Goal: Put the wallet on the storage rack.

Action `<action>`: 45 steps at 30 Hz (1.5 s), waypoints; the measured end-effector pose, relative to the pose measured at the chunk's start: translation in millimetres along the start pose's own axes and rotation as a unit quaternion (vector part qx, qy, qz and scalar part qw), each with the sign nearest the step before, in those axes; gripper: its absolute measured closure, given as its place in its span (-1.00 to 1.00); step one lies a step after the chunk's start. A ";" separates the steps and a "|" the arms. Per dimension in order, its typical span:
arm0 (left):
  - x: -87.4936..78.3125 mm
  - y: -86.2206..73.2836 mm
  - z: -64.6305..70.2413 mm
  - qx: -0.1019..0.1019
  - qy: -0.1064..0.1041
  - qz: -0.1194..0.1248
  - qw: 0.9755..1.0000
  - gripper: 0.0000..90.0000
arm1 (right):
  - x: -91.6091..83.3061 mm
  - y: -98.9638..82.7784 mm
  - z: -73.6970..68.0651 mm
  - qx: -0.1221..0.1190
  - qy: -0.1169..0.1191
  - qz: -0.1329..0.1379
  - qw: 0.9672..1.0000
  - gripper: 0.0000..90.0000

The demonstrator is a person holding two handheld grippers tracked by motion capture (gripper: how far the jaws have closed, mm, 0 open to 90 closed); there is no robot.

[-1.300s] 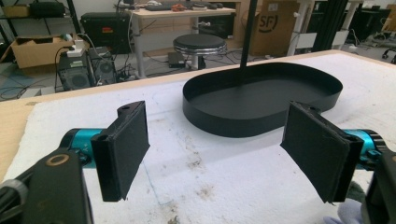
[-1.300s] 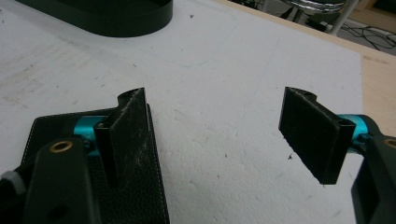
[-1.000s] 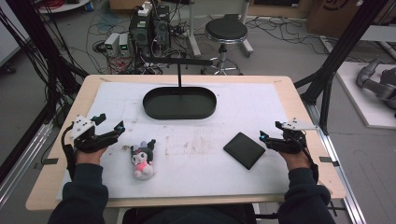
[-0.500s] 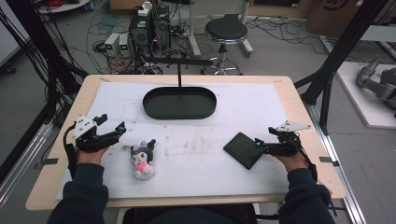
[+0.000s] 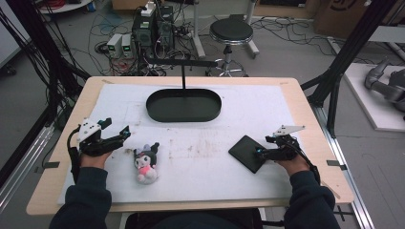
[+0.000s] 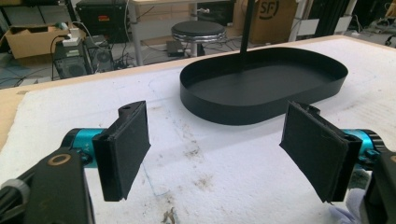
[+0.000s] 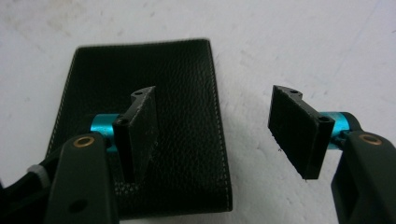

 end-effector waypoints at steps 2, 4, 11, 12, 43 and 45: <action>0.1 -0.2 0.0 0.000 0.000 0.000 1.000 -0.49 | 2.4 -0.9 -0.3 -0.001 0.005 -0.008 1.000 -0.20; 0.4 -1.0 -0.6 0.000 0.001 -0.002 1.000 -0.49 | 3.6 -2.2 2.8 0.014 0.015 -0.008 1.000 -0.18; 0.9 -1.8 0.2 0.002 0.001 -0.005 1.000 -0.49 | 7.9 -6.7 14.0 0.046 0.060 -0.007 0.997 -0.14; 0.9 -1.8 0.2 0.002 0.001 -0.005 1.000 -0.49 | 7.9 -6.8 14.6 0.049 0.069 -0.007 0.996 -0.02; 1.0 -3.0 -3.0 0.002 0.013 -0.013 1.000 -0.49 | -51.1 37.5 11.9 -0.024 -0.112 0.135 0.984 0.99; 0.9 -3.0 -2.9 0.003 0.013 -0.013 1.000 -0.49 | -50.6 37.1 12.3 -0.017 -0.099 0.132 0.986 0.99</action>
Point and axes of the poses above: each handheld gripper's, and its own axes: x roughly forward along the jaws, y roughly out of its top, z roughly to its right, the point moved 2 cm from there along x, roughly forward along the jaws, and after that the axes turned 12 degrees about z, right-handed, at the moved point
